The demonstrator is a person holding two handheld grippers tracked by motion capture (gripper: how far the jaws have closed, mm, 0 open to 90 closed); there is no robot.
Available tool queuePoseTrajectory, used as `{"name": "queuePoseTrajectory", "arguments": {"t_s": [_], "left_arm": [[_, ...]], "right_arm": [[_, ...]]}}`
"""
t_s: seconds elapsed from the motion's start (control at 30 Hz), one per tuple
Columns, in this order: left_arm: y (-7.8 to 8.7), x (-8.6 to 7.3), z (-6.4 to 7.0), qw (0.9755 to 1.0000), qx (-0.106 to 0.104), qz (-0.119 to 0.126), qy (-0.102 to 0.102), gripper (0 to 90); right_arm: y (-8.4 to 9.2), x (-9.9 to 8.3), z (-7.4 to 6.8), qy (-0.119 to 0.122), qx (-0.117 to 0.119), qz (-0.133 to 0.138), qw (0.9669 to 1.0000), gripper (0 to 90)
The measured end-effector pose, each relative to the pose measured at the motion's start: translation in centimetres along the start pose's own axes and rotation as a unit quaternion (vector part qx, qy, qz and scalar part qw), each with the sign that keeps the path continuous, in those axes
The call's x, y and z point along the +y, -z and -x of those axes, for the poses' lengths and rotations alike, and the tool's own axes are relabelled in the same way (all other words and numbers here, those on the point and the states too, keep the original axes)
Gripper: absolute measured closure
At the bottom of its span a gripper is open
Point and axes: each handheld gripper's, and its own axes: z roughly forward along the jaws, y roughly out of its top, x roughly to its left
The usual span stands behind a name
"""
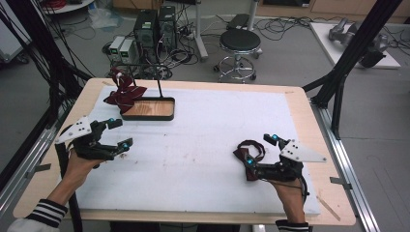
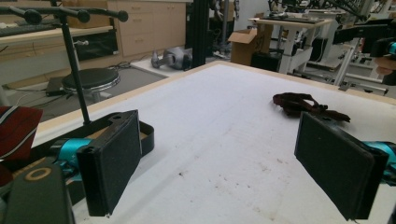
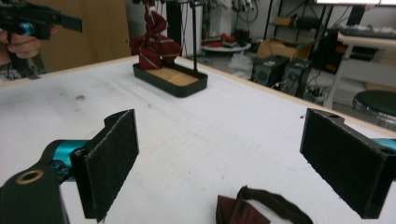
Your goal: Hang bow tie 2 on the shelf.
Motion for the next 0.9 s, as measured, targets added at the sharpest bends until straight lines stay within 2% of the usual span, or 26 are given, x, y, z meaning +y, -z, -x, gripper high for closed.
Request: {"name": "queuePoseTrajectory", "arguments": {"t_s": [0.03, 0.1, 0.17, 0.27, 0.33, 0.37, 0.4, 0.5, 0.63, 0.9], "left_arm": [[0.0, 0.0, 0.0, 1.0, 0.0, 0.0, 0.0, 15.2], [-0.1, 0.1, 0.2, 1.0, -0.002, 0.002, -0.001, 15.3], [-0.2, 0.1, 0.4, 1.0, -0.005, 0.004, -0.003, 15.3], [-0.5, 0.3, 0.6, 0.9999, -0.015, 0.006, -0.005, 15.3], [-0.7, 0.4, 0.7, 0.9998, -0.019, 0.007, -0.006, 15.2], [-0.7, 0.4, 0.7, 0.9998, -0.019, 0.007, -0.006, 15.3], [-0.9, 0.4, 0.8, 0.9997, -0.02, 0.005, -0.009, 15.3], [-1.2, 0.5, 0.9, 0.9997, -0.022, 0.005, -0.011, 15.2], [-1.4, 0.4, 1.0, 0.9996, -0.024, 0.004, -0.011, 15.3], [-1.6, 0.4, 1.0, 0.9996, -0.024, -0.002, -0.013, 15.3]], "right_arm": [[0.0, 0.0, 0.0, 0.0, 0.0, 0.0, 1.0, 10.8], [-0.1, 0.0, -0.1, 0.005, -0.001, -0.031, 0.9995, 10.8], [-0.3, -0.1, -0.1, 0.004, 0.001, -0.052, 0.9987, 10.8], [-0.6, -0.3, -0.1, 0.0, 0.008, -0.086, 0.9963, 10.8], [-0.7, -0.4, -0.2, -0.001, 0.014, -0.103, 0.9946, 10.8], [-0.7, -0.4, -0.2, -0.001, 0.014, -0.103, 0.9946, 10.8], [-0.8, -0.4, -0.2, 0.0, 0.013, -0.12, 0.9926, 10.8], [-0.8, -0.6, -0.1, -0.003, 0.01, -0.14, 0.9901, 10.8], [-0.8, -0.8, 0.0, -0.004, 0.01, -0.151, 0.9885, 10.8], [-1.6, -1.8, 0.2, -0.017, 0.013, -0.229, 0.9731, 10.8]]}}
